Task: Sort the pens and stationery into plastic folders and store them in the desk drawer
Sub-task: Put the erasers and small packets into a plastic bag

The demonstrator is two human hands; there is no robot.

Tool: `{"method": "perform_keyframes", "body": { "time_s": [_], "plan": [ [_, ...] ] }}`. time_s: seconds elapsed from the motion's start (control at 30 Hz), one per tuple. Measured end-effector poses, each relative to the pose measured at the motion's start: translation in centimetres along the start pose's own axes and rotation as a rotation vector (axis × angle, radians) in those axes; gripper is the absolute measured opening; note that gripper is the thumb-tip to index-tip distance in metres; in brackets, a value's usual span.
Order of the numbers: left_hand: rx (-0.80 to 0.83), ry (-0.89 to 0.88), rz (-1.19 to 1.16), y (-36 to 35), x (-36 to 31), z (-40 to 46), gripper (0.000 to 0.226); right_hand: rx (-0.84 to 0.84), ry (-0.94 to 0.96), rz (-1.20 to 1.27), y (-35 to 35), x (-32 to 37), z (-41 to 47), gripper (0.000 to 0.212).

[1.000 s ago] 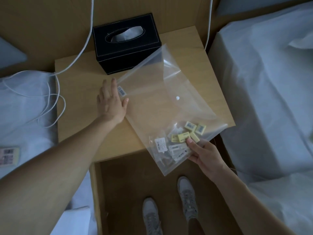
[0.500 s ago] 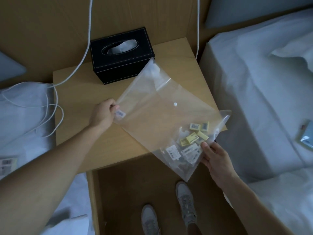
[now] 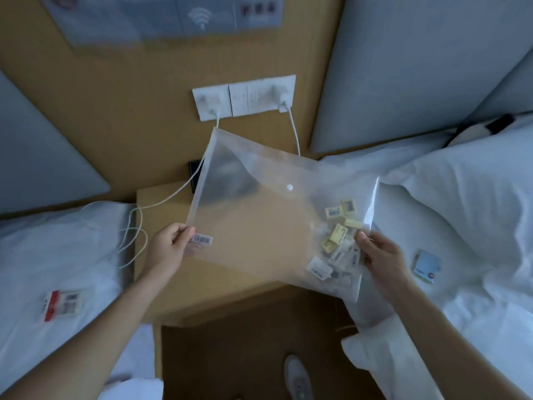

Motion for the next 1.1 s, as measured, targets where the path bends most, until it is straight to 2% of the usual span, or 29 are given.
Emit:
{"method": "perform_keyframes", "body": {
  "time_s": [0.13,0.27,0.4,0.5,0.53,0.6,0.63,0.7,0.73,0.87,0.97,1.03,1.07,1.1],
  "plan": [
    [-0.030,-0.065,-0.109,5.3,-4.1,-4.2,0.014,0.091,0.109,-0.018,-3.3,8.0,-2.8,0.013],
    [-0.062,-0.058,-0.292,10.7,-4.3,-8.7,0.014,0.171,0.169,-0.027,-7.3,14.1,-5.6,0.017],
    [-0.084,-0.075,-0.383,14.2,-5.7,-13.5,0.015,0.276,0.213,-0.014,-11.7,18.6,-7.9,0.021],
    [-0.067,-0.079,-0.461,16.7,-6.3,-15.9,0.014,0.349,0.262,-0.003,-14.7,20.9,-8.6,0.013],
    [-0.067,-0.087,-0.481,17.5,-6.7,-16.4,0.013,0.377,0.285,-0.003,-15.8,21.9,-8.9,0.016],
    [-0.090,-0.095,-0.462,19.1,-7.9,-17.7,0.019,0.413,0.303,-0.037,-17.2,23.0,-8.8,0.034],
    [-0.107,-0.105,-0.454,19.7,-8.8,-18.5,0.032,0.442,0.298,-0.045,-18.1,23.5,-8.7,0.031],
    [-0.134,-0.122,-0.474,20.4,-10.1,-19.5,0.064,0.524,0.295,-0.063,-19.7,24.0,-8.4,0.011],
    [-0.157,-0.135,-0.489,20.6,-10.6,-20.1,0.070,0.560,0.291,-0.081,-20.5,24.1,-8.2,0.011],
    [-0.304,-0.102,-0.709,20.3,-10.5,-23.4,0.036,0.723,0.251,-0.083,-23.2,24.1,-8.1,0.013],
    [-0.368,-0.027,-0.748,19.3,-9.1,-26.8,0.035,0.867,0.145,-0.105,-25.2,22.6,-8.0,0.020],
    [-0.433,0.017,-0.798,18.7,-7.6,-29.6,0.036,0.975,0.067,-0.187,-27.3,20.7,-8.3,0.042],
    [-0.474,0.047,-0.818,18.4,-6.7,-31.3,0.036,1.028,0.031,-0.238,-28.5,19.6,-8.7,0.049],
    [-0.511,0.081,-0.831,18.0,-5.7,-33.2,0.036,1.081,0.000,-0.279,-29.8,18.3,-9.3,0.047]
  ]
}}
Point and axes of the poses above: each hand's wrist, its own z-axis towards the middle knuckle, its own y-axis out of the back of the hand, x = y × z, the point moved 10 cm from there along z, towards the middle knuckle, and after that the axes turned 15 degrees about x, right-handed, at the moved point
